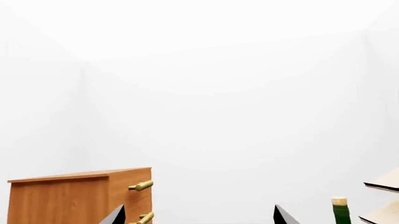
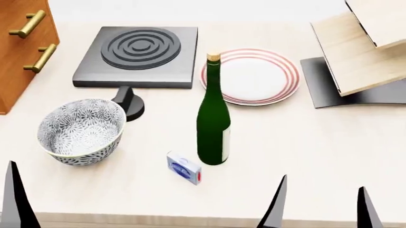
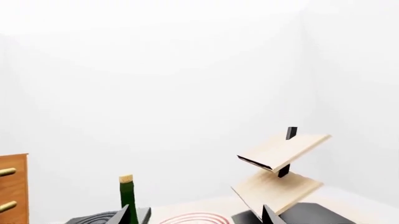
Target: Pick up the akita bowl and put it on the plate.
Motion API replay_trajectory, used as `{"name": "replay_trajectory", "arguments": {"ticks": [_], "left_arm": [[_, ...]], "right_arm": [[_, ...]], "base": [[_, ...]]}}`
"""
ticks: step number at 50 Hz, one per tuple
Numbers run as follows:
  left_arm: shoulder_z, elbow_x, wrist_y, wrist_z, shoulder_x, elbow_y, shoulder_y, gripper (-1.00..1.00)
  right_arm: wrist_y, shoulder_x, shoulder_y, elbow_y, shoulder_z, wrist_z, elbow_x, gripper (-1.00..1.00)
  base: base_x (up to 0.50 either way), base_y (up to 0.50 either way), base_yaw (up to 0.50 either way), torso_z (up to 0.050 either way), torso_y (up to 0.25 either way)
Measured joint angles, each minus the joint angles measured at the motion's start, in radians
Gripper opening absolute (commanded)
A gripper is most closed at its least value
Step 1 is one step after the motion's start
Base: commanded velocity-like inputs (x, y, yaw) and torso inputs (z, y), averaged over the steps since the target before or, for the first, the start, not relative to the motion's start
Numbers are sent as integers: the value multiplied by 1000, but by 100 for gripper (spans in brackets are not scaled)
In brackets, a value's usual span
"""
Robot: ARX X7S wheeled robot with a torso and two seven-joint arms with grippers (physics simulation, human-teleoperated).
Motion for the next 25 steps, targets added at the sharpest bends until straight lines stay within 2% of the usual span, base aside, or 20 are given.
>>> {"name": "replay_trajectory", "arguments": {"ticks": [8, 25], "left_arm": [[-2, -10, 0, -6, -5, -5, -3, 100], [-5, -38, 4, -13, -17, -20, -7, 100]], "right_arm": [[7, 8, 3, 2, -3, 6, 13, 100], [11, 21, 9, 9, -14, 22, 13, 100]], "base": [[0, -156, 0, 0, 0], [-55, -413, 0, 0, 0]]}}
